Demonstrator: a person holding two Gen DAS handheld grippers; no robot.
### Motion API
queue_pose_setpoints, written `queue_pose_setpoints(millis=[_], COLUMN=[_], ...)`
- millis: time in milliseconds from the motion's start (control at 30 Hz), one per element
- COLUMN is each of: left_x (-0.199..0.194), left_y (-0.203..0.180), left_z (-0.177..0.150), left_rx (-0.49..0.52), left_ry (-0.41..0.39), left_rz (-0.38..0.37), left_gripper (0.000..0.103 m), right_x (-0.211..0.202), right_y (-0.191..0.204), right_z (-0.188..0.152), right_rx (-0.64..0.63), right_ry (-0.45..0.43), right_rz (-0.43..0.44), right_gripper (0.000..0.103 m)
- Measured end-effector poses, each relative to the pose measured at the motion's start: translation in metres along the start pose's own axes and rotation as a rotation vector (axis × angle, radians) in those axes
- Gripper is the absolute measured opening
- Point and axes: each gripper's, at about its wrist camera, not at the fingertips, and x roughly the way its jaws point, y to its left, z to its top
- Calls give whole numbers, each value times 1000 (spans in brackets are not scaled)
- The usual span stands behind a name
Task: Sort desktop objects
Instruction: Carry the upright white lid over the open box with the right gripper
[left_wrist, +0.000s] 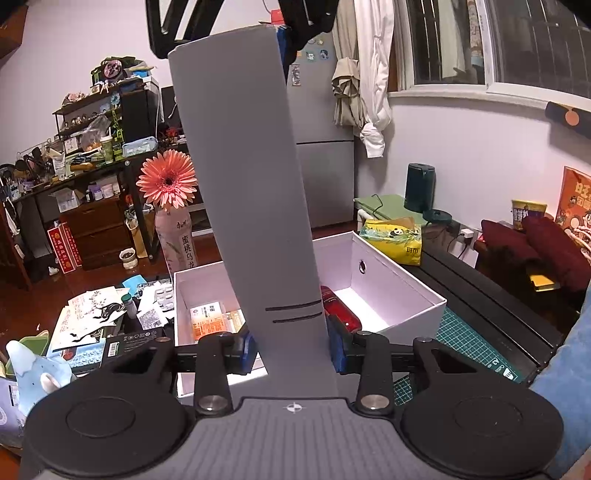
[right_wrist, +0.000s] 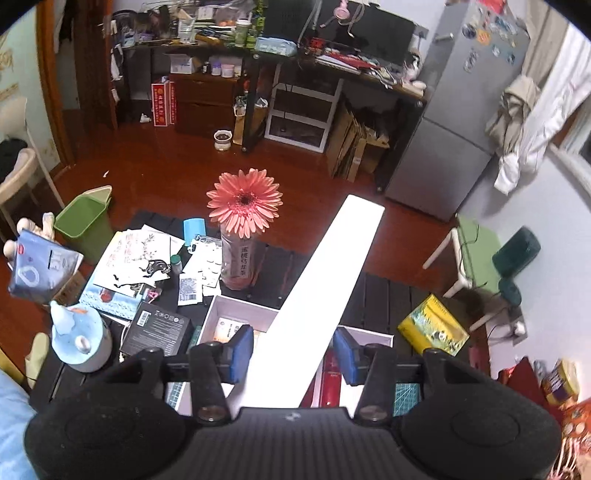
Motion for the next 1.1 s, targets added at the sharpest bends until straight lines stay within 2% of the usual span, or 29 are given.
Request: queue_pose_setpoints(millis=[233,433,500,733,1100], left_x=[2,-3,-3,-4,-5], left_y=[6,5,4,-1,-1], left_z=[0,-1,-1,-3,-3], left_rx=[-37,-29,-26,-11,-23], left_ry=[29,21,24,31,54], left_rz=[-50,-87,-91,-123,-196], left_gripper=[43,48,51,53,56], right_x=[5,3,2,0,1], right_y=[0,-9,-16,-40,-84], right_z=[-3,-7,-10,-22,-37], right_rx=[-76,-85,-81,-55,6], right_ry=[-55,-70,-81,-132,-154], right_rz=[23,39,54,100,103], right_gripper=[46,46,46,46,45])
